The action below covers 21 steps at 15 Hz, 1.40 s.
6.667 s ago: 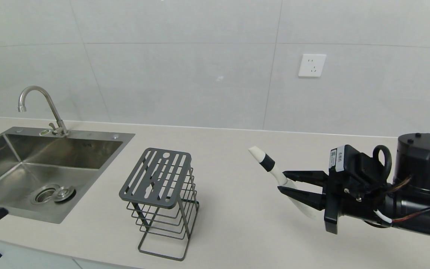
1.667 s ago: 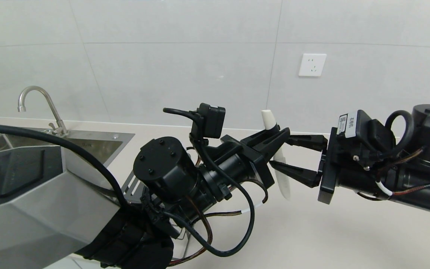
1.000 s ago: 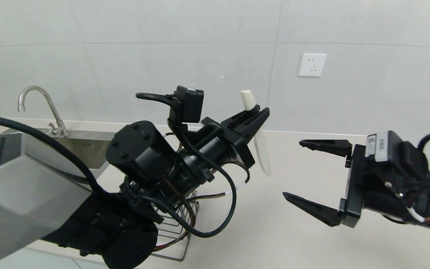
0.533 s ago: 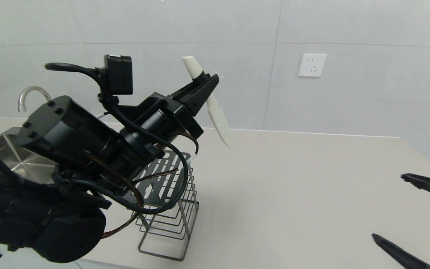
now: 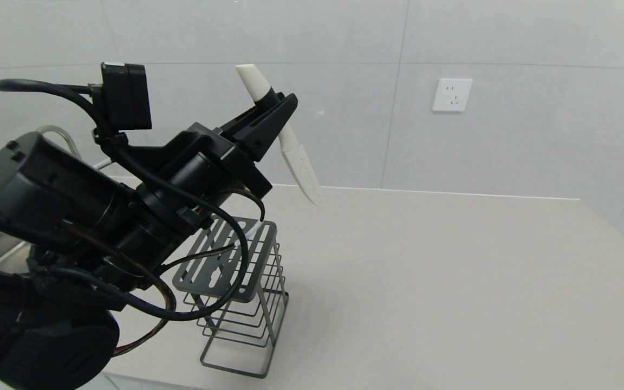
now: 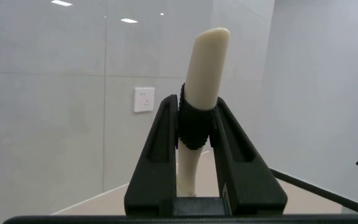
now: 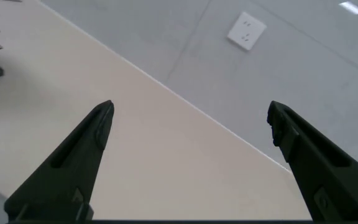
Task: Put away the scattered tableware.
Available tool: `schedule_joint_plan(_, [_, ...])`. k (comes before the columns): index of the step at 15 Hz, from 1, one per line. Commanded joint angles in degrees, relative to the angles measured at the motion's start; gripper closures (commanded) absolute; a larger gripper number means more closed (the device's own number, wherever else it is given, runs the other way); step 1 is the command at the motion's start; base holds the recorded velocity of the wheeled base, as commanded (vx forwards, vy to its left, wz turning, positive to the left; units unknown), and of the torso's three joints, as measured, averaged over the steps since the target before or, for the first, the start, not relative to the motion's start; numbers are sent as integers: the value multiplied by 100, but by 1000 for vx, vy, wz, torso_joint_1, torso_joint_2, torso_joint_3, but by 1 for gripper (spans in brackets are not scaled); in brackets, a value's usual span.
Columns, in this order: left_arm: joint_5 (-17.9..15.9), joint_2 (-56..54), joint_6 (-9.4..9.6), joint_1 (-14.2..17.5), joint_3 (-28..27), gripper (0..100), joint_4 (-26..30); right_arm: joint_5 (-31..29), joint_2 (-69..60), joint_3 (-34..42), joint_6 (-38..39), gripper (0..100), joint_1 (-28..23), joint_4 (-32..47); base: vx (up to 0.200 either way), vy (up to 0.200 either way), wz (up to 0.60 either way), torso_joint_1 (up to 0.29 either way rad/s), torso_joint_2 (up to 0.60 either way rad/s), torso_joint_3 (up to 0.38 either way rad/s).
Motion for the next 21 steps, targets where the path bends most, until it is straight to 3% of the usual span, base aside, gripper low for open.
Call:
schedule_joint_plan(1, [-2, -101, -1, 5, 1, 100, -6, 6, -1234, 138, 164, 0, -329, 3, 0, 0, 0, 0, 0, 0])
schedule_joint_plan(6, [-2, -145, -1, 5, -7, 100, -6, -214, -2411, 173, 375, 0, -241, 988, 0, 0, 0, 0, 0, 0])
schedule_joint_plan(8, [-2, -241, -1, 5, -25, 100, -6, -777, -2411, 173, 981, 0, -241, 1700, 0, 0, 0, 0, 0, 0])
schedule_joint_plan(9, [-2, -391, -1, 13, -25, 100, -6, -1260, -2411, 103, 2009, 0, -233, 2912, 0, 0, 0, 0, 0, 0])
schedule_joint_plan(10, [-10, -514, -1, 5, -16, 100, -6, -1269, -2411, 103, 2563, 0, -224, 3229, 0, 0, 0, 0, 0, 0])
schedule_joint_plan(14, [-37, -1120, -1, 233, -34, 100, 689, -1269, -2411, 147, 2835, 0, -224, 3079, 0, 0, 0, 0, 0, 0])
schedule_joint_plan(21, [-37, -1358, -1, 532, 265, 100, 820, -1269, -2411, 147, 2835, 0, -233, 3079, 0, 0, 0, 0, 0, 0])
